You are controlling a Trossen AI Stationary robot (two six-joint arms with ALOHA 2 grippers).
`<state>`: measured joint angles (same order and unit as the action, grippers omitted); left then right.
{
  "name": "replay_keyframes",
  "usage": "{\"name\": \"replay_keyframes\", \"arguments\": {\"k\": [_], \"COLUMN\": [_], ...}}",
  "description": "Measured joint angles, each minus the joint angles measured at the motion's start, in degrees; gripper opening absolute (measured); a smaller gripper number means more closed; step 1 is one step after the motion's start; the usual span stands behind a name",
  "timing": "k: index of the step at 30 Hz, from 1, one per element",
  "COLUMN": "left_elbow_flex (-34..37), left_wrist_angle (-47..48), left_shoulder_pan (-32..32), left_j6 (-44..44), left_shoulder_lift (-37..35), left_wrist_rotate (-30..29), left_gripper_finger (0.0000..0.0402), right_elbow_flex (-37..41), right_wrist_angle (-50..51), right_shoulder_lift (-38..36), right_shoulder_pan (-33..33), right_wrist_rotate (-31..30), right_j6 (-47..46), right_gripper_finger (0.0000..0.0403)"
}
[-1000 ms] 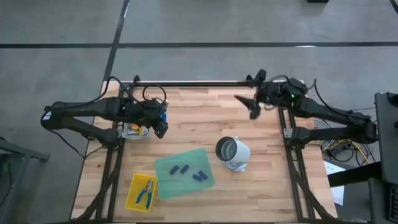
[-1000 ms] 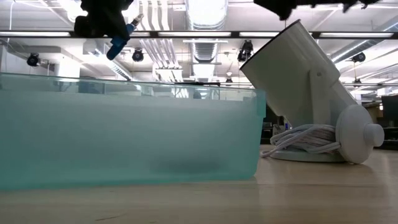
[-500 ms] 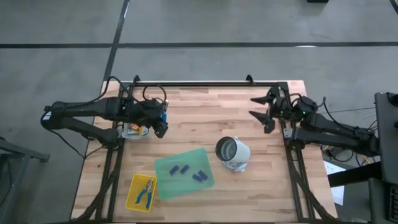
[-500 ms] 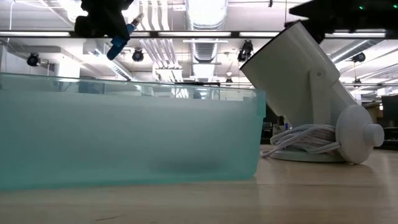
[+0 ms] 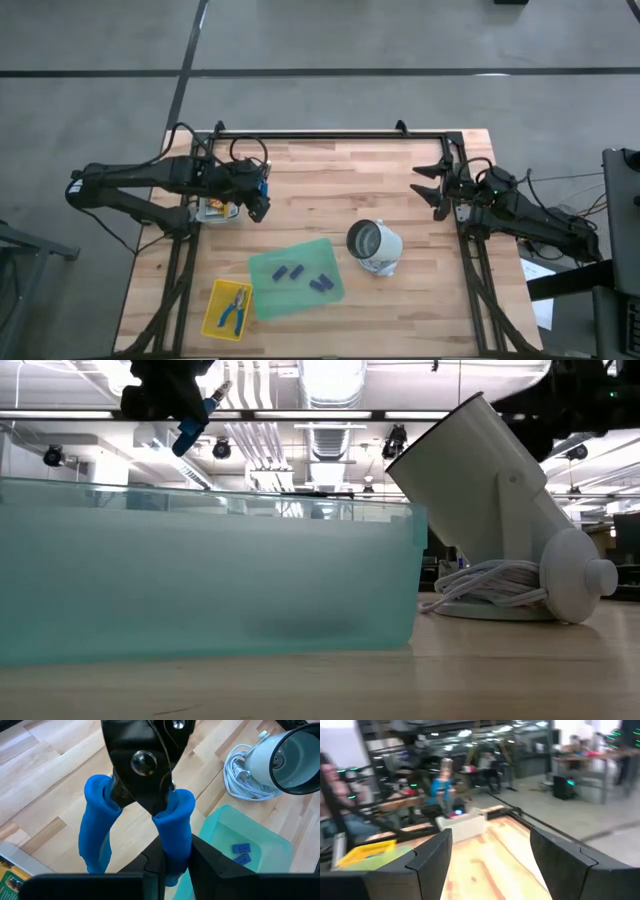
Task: Pick & Place School Supplies
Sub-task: Put the blue hole puncher into the yellow bin
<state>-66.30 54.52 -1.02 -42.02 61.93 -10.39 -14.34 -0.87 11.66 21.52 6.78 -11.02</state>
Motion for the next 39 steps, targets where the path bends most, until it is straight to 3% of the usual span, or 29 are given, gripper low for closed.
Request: {"name": "replay_keyframes", "arguments": {"k": [5,15,34,39], "left_elbow_flex": [0.0,0.0,-0.02,-0.07], "left_wrist_angle": [0.0,0.0,0.61,1.43], "left_shoulder_pan": [0.0,0.0,0.0,0.0], "left_j6": [0.0,0.0,-0.16,-5.17], "left_shoulder_lift": [0.02,0.02,0.02,0.02], "left_wrist_rotate": [0.0,0.02,0.53,5.75], "left_gripper_finger": [0.0062,0.0062,0.0062,0.0062], "right_elbow_flex": [0.38,5.94,11.69,11.79], "right_wrist_angle": [8.01,8.85,5.23,5.38], "right_shoulder_lift": [-4.52,-11.66,-10.91,-10.8], "right_shoulder_pan": [0.02,0.0,0.0,0.02], "right_wrist_rotate": [-4.79,-3.35,-3.8,-3.95], "right_j6": [-1.01,-2.27,-5.1,-4.05], "right_gripper_finger": [0.0267,0.027,0.0263,0.0267]}}
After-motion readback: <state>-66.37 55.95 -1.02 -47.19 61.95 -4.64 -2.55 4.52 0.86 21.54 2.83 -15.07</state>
